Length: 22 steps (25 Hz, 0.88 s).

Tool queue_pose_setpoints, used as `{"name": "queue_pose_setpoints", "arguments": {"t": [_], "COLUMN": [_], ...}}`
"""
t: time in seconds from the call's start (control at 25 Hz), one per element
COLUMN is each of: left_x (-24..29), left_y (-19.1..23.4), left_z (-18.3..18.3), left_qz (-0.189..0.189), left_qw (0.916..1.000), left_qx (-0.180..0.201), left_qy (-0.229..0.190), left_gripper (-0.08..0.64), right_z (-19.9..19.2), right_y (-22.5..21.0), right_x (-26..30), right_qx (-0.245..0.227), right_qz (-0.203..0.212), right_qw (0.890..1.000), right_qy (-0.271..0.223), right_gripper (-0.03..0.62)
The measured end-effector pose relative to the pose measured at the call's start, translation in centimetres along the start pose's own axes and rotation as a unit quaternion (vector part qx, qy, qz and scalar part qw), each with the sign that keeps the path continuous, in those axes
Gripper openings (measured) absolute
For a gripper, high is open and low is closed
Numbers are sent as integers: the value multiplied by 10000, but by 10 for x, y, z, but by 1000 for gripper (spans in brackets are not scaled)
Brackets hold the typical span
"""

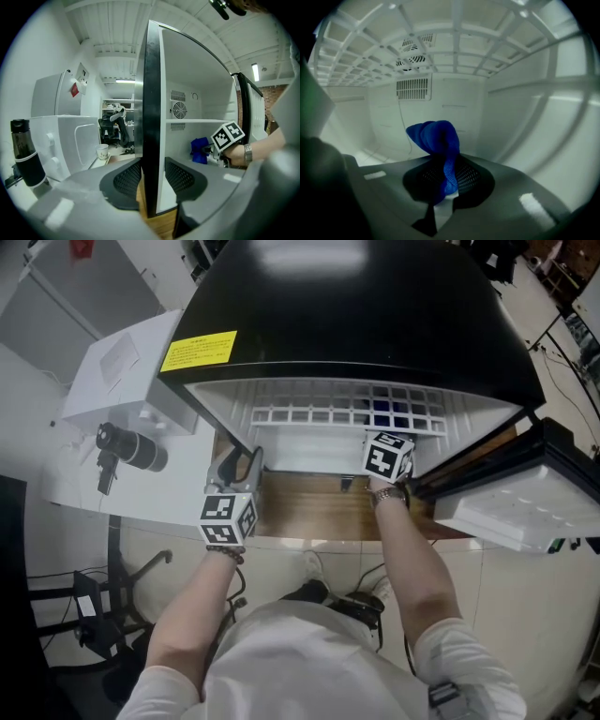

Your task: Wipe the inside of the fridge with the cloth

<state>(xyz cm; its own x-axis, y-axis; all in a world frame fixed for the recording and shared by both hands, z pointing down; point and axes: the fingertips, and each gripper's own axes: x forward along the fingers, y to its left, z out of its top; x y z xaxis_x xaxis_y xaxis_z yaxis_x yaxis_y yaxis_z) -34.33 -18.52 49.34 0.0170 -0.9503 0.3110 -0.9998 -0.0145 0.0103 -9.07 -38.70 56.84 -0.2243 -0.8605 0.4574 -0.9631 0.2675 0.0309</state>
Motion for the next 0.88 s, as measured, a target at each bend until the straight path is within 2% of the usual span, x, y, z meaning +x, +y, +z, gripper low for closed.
{"name": "queue_pose_setpoints", "arguments": {"t": [0.24, 0.52, 0.88], "left_x": [1, 1, 1], "left_y": [0, -1, -2], "left_z": [0, 0, 0], "left_qz": [-56, -132, -238], "left_qw": [10000, 9999, 9997], "left_qx": [-8, 33, 74], "left_qy": [4, 41, 63], "left_gripper": [150, 150, 150], "right_z": [22, 34, -3], "right_y": [70, 158, 231], "right_x": [-24, -48, -54], "right_qx": [130, 148, 210], "right_qz": [720, 1632, 2369], "right_qw": [9969, 9858, 9712], "right_qy": [-277, -363, 117], "right_gripper": [43, 43, 42]}}
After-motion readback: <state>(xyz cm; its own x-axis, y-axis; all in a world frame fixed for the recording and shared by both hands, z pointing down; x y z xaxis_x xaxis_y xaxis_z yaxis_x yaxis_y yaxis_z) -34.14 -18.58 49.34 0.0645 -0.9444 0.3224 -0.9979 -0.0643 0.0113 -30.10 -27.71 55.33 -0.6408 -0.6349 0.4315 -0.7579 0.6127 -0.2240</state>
